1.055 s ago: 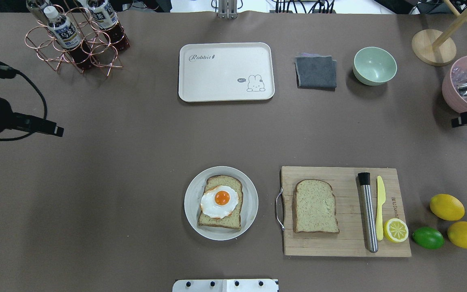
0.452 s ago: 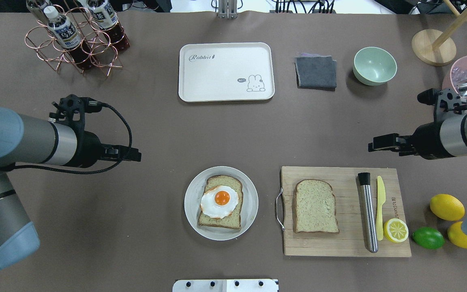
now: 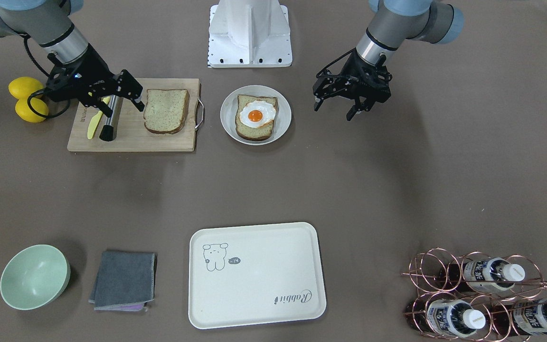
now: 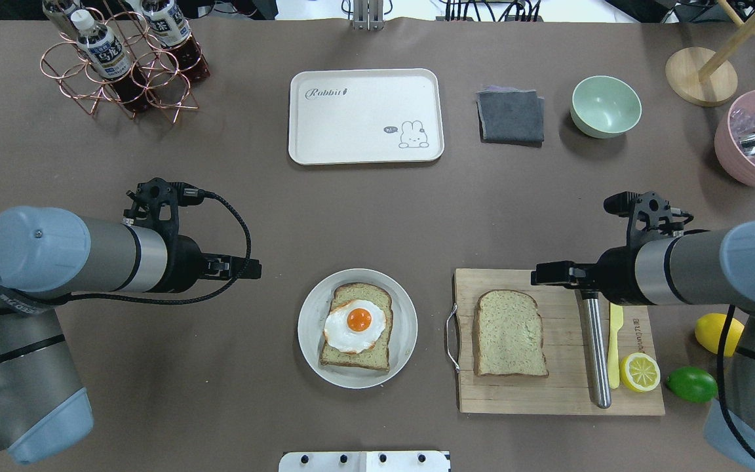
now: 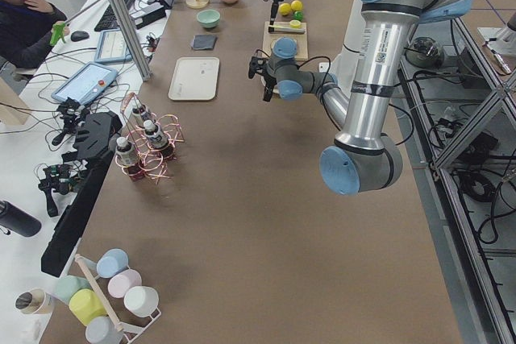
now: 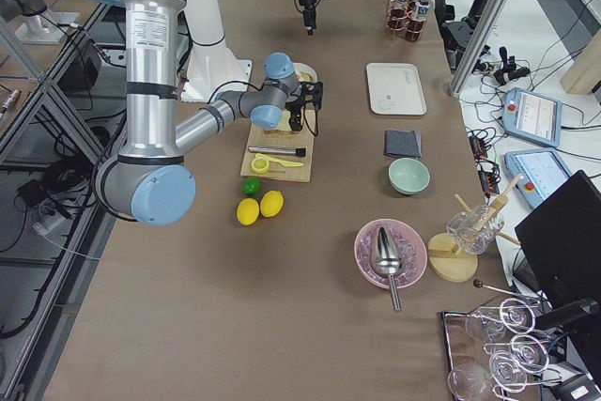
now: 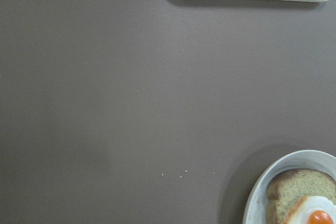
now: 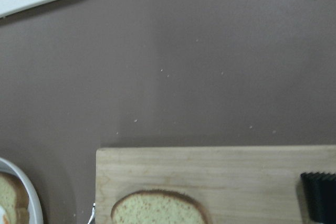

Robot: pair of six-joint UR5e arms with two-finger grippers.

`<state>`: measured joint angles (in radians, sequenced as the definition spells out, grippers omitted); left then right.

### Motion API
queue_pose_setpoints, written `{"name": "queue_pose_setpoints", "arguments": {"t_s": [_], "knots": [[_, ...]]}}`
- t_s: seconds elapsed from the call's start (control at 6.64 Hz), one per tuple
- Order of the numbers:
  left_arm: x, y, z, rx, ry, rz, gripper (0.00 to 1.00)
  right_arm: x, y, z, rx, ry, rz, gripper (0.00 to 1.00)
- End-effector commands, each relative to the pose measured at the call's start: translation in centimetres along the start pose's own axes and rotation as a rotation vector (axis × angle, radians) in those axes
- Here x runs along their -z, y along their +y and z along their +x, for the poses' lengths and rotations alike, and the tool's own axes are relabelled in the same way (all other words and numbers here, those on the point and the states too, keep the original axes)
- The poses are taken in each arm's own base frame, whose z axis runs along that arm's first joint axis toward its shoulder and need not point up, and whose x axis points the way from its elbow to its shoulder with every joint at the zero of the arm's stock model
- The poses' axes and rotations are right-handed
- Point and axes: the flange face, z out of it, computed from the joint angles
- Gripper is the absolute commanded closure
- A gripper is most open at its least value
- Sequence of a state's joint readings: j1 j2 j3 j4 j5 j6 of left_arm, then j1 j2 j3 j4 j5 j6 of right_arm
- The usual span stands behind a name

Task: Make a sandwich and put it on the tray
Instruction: 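Move the left gripper over the plate while the right gripper approaches the bread slice, then lower the right gripper and grasp the bread slice on the cutting board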

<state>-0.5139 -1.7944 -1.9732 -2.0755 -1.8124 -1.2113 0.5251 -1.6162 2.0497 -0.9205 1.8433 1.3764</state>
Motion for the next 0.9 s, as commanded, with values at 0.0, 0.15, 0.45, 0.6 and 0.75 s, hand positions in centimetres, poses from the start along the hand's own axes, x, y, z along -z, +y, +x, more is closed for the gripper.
{"name": "queue_pose_setpoints", "arguments": {"t_s": [0.0, 0.15, 0.45, 0.6, 0.75], "knots": [[-0.5, -0.2, 0.3, -0.002, -0.001, 0.002, 0.02, -2.5, 5.3, -0.2, 0.006, -0.063, 0.007, 0.05], [-0.8, -0.3, 0.3, -0.001, -0.005, 0.001, 0.02, -2.9, 6.6, 1.0, 0.015, -0.042, -0.003, 0.08], [-1.2, -0.6, 0.8, -0.002, -0.003, 0.008, 0.02, -4.3, 7.1, 3.5, 0.020, -0.050, 0.001, 0.24], [-1.2, -0.6, 0.9, -0.003, -0.002, 0.007, 0.02, -5.1, 7.1, 4.5, 0.022, -0.049, 0.008, 0.26], [-1.2, -0.6, 0.9, -0.003, -0.002, 0.008, 0.02, -5.0, 7.0, 3.8, 0.023, -0.064, 0.009, 0.28]]}}
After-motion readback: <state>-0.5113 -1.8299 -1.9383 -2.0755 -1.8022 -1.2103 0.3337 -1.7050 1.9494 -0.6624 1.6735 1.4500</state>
